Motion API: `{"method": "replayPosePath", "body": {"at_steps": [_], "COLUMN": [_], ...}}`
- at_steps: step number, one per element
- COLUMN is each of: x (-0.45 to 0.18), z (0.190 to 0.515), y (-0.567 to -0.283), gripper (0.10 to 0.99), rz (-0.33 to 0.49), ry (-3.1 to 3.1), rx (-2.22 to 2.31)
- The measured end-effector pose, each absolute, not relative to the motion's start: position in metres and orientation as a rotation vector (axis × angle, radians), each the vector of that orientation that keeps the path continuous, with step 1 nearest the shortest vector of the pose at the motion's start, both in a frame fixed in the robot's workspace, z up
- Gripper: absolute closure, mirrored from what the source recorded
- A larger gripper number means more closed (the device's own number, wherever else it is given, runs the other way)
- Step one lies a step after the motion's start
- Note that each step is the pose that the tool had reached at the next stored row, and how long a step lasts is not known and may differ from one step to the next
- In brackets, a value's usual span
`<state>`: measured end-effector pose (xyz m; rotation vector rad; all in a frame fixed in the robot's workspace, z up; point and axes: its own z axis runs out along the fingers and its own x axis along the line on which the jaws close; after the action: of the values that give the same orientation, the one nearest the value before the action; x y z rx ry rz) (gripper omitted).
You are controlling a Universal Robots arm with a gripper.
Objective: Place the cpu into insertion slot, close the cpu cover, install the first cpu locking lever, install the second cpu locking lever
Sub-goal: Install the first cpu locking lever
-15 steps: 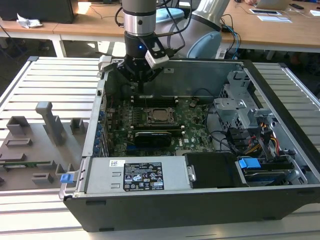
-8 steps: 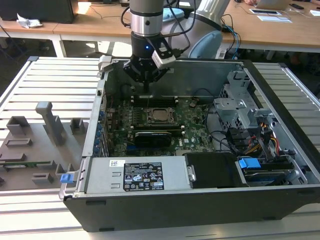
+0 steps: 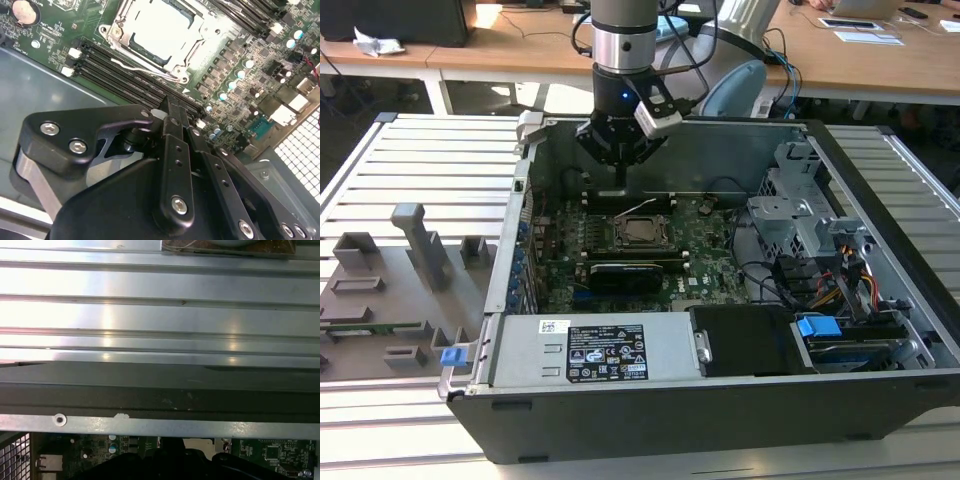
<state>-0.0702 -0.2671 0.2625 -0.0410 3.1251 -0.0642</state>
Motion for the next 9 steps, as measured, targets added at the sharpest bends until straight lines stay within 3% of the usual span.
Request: {"method": "replayPosePath", "body": {"at_steps": [9], "x": [-0.070], "z": [0.262], "y": [-0.279], "gripper": [0.980], "rz": [-0.061], "ry": [3.125], "rx": [-0.041]}}
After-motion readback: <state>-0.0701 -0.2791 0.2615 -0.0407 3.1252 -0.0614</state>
